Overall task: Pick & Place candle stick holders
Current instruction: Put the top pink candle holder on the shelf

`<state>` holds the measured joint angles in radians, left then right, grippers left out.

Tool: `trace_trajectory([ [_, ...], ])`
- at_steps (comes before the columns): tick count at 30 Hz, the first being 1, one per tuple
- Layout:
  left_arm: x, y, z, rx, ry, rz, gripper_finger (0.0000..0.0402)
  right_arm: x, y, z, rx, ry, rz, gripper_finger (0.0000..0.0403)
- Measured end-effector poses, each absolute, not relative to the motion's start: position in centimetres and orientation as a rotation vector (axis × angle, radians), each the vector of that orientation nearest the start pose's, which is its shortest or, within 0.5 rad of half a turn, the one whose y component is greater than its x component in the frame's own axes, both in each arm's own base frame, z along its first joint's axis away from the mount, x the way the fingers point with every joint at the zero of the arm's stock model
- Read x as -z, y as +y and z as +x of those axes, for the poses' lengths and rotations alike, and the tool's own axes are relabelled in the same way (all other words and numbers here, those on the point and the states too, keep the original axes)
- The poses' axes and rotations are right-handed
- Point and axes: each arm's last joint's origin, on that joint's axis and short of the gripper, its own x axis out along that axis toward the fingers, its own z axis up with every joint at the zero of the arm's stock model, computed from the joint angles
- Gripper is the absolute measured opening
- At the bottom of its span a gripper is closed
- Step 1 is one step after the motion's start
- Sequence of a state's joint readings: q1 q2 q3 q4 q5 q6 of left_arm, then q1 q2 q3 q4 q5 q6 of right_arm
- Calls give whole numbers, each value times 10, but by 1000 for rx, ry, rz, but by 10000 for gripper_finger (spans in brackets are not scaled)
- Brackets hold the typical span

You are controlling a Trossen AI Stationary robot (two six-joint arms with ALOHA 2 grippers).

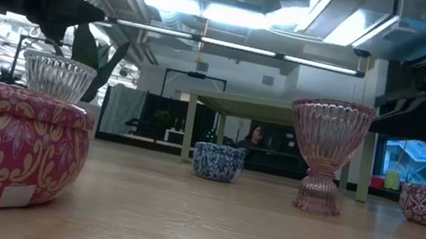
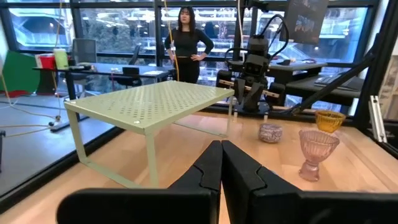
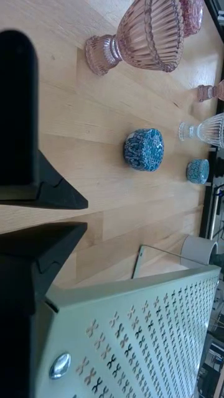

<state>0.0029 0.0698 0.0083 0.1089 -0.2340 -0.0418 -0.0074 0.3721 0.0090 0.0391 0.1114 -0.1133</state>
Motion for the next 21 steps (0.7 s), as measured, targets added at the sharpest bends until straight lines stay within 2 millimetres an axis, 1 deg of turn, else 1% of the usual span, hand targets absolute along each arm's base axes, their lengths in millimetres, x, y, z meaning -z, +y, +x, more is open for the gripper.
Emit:
trace_trajectory([
  [6,-172,7,101,-239,-54,-44,2,-138,-4,116,99,330,-129,49],
  [9,-174,8,100,-267,-83,-48,2,-138,-4,116,99,330,-129,49],
  [13,-181,9,99,-296,-156,-60,2,-138,-4,116,99,330,-129,49],
  [19,-194,9,96,-291,-295,-80,2,-138,-4,116,99,330,-129,49],
  [21,-196,8,96,-281,-312,-54,2,-138,-4,116,99,330,-129,49],
])
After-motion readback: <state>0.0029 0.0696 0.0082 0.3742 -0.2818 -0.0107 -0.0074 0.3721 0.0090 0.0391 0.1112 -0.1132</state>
